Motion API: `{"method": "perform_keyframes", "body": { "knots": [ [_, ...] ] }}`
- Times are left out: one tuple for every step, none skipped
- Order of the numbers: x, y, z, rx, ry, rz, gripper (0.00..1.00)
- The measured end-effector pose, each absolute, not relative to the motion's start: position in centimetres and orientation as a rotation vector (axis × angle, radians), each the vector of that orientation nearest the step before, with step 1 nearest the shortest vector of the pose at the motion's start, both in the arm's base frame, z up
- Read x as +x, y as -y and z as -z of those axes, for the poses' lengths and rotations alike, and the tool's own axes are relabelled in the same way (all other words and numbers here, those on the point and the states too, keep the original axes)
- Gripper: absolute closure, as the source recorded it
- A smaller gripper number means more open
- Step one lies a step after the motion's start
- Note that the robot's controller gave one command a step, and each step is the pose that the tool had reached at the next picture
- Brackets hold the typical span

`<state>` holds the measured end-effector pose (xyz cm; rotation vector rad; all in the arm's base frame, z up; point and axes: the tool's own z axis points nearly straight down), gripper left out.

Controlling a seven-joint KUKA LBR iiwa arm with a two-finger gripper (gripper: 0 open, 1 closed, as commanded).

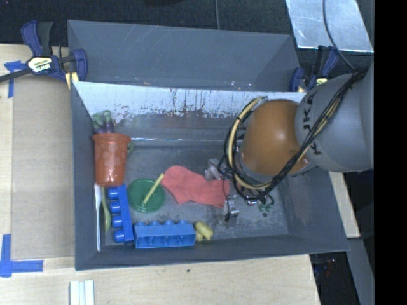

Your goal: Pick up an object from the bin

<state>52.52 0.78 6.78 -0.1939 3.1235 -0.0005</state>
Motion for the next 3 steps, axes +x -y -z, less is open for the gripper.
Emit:
{"method": "perform_keyframes", "body": {
  "knots": [
    [58.9, -6.7, -7.2, -0.115, -3.120, -0.005, 1.00],
    [58.9, -6.7, -7.2, -0.115, -3.121, -0.005, 1.00],
    [56.7, -7.0, -7.3, -0.122, -3.110, -0.006, 1.00]
  ]
}}
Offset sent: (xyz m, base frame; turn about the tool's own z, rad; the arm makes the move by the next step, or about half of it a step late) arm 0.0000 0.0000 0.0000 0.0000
